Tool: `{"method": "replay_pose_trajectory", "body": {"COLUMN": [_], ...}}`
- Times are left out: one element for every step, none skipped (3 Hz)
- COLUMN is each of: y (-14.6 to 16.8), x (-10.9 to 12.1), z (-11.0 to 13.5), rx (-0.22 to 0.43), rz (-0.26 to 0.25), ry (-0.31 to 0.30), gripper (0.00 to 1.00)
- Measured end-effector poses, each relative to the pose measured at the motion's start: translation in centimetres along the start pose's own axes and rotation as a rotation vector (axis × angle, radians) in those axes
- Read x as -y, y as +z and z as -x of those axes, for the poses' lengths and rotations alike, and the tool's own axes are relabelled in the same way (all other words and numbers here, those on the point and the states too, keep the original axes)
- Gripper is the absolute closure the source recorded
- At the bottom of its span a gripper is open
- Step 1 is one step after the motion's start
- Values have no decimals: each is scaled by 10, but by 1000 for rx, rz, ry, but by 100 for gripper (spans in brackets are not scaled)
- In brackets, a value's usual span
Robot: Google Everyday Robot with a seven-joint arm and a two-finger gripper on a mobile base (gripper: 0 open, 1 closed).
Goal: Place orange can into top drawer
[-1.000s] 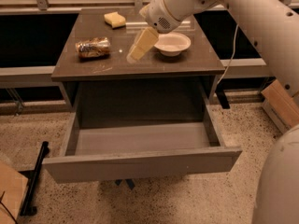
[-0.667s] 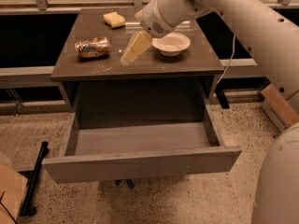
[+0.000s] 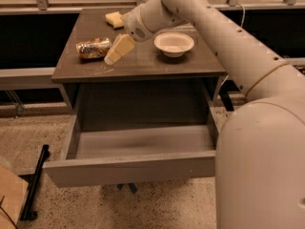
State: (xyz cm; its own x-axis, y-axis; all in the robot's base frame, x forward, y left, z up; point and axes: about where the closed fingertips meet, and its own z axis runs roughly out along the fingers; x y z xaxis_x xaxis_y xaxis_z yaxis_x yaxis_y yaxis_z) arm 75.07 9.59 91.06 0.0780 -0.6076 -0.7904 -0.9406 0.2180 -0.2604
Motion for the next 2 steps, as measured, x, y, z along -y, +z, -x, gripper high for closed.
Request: {"method": "replay_pose_trajectory", "body": {"y": [51, 79], "x": [21, 29], "z": [10, 13], "rx": [55, 81], "rz": [34, 60], "ry": [-14, -13], "gripper": [0, 0]}}
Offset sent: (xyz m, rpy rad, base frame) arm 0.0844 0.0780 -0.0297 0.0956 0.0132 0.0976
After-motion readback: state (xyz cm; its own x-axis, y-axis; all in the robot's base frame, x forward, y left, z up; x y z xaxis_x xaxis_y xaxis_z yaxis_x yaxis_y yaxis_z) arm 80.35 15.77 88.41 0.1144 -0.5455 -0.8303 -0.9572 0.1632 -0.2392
